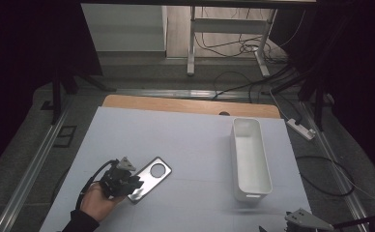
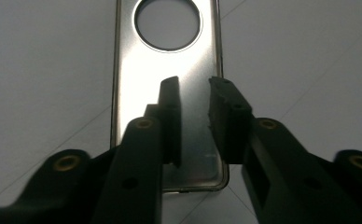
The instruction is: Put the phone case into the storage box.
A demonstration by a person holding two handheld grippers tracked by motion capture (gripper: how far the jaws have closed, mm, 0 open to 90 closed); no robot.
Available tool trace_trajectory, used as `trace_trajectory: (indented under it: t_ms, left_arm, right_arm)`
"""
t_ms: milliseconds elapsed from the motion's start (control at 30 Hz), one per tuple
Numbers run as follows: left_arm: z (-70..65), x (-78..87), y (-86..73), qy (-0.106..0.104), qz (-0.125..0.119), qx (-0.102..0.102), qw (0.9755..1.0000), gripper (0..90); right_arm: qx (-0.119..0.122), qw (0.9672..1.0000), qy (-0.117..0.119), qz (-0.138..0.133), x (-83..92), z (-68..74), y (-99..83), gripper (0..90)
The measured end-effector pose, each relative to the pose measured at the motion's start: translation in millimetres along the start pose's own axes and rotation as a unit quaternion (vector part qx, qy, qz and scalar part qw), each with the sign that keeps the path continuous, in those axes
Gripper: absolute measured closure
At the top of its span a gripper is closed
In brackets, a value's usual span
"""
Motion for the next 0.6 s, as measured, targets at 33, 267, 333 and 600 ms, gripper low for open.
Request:
trace_trajectory:
  t_ms: [33,267,333,600]
  left_arm:
    - [0.4,0.2,0.6,0.000,-0.001,0.001,1.0000,66.5]
    - [9.3,3.4,3.9,0.001,-0.004,0.006,1.0000,42.9]
    - [12.3,4.2,4.1,-0.002,-0.004,0.009,1.0000,36.5]
    - [32.7,9.4,1.1,0.005,-0.001,0.026,0.9997,8.7]
  right_arm:
    - [0.000,1.0000,0.000,0.000,0.0,0.0,0.0,0.1]
    - [0.000,1.0000,-0.001,0.001,-0.3,0.0,0.0,0.1]
    - [0.000,1.0000,-0.001,0.001,-0.3,-0.1,-0.1,0.1]
    - [-0.001,1.0000,-0.001,0.002,-0.3,-0.2,-0.3,0.0]
Point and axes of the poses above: each handheld gripper's, and its own axes: x roughly backward along the jaws, y roughly out of its top, z roughly to its left, the point moved 10 cm from there along -x, roughly forward along the jaws, and after that the axes turned 5 degrees about -y, right-handed, at the moved point
